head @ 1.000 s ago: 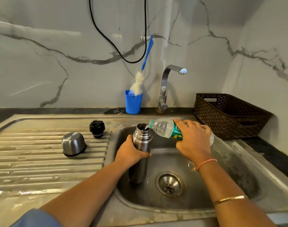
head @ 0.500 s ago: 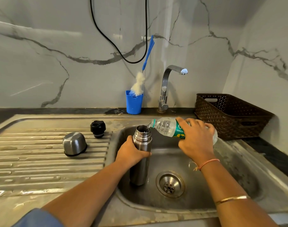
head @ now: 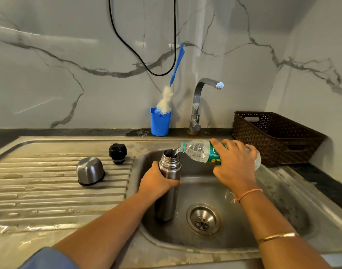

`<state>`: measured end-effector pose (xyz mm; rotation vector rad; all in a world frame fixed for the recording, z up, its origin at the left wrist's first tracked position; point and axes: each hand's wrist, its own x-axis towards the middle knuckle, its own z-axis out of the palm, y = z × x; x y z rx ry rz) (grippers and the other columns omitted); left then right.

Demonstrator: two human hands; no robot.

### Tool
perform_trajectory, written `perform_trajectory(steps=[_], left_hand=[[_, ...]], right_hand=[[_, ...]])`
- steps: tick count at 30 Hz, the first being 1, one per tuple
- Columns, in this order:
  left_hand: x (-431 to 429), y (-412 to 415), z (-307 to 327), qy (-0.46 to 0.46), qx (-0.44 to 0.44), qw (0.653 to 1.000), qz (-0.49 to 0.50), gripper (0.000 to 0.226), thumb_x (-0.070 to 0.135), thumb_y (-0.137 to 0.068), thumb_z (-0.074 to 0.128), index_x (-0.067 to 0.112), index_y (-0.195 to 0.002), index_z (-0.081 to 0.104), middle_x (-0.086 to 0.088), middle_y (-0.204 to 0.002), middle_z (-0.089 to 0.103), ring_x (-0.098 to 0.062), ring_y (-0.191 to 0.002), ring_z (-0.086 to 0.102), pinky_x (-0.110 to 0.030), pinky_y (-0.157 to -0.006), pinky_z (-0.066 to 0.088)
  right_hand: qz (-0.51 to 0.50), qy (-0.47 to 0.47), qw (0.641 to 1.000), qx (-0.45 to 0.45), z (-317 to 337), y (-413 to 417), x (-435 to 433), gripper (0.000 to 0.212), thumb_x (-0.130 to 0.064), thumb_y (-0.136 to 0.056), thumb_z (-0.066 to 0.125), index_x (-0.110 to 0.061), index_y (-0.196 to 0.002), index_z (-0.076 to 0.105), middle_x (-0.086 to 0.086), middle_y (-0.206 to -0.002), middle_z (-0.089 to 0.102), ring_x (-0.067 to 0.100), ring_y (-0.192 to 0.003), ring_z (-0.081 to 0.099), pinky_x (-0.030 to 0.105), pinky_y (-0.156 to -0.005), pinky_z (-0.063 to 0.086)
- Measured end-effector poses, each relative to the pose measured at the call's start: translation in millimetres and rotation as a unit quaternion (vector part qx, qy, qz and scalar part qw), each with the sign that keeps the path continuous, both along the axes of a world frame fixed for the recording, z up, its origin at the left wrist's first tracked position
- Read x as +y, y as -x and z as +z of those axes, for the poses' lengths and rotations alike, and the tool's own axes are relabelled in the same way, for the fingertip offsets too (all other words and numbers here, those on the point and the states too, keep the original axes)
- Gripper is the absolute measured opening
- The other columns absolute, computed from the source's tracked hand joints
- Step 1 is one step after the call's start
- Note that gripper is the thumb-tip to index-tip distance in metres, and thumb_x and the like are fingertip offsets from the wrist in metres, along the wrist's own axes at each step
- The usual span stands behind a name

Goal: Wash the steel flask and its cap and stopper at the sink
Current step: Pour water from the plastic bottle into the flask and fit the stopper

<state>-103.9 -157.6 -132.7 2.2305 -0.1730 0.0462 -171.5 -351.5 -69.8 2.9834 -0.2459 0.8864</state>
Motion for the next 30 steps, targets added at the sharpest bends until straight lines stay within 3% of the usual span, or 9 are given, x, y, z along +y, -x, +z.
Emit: perform_trajectory(steps=[16,30], left_hand=[[-0.3,2.2,1.7,-0.008,0.000,1.000,-0.005,0.065,0.035,-0.061,0.085,0.021,-0.112,0.046,0.005,-0.111,0.061,-0.013,-0.099,0.058,-0.026,-0.082,0.046],[0.5,2.2,2.8,-0.008,-0.011,1.000,-0.008,0.064,0.036,-0.062,0.085,0.021,-0.110,0.047,0.005,-0.108,0.061,-0.010,-0.092,0.054,-0.026,-0.080,0.046]], right_hand=[[-0.004,0.010,1.000,0.007,2.9,2.3,1.2,0.073,-0.020,-0.069,0.068,-0.030,-0.138,0.045,0.002,-0.129,0.053,0.026,-0.123,0.041,0.052,-0.105,0.020],[0.003,0.021,0.998,-0.060,-6.1,-3.7,-0.9,0.073,-0.012,-0.050,0.077,-0.022,-0.121,0.062,0.007,-0.108,0.065,0.033,-0.106,0.054,0.059,-0.096,0.031]])
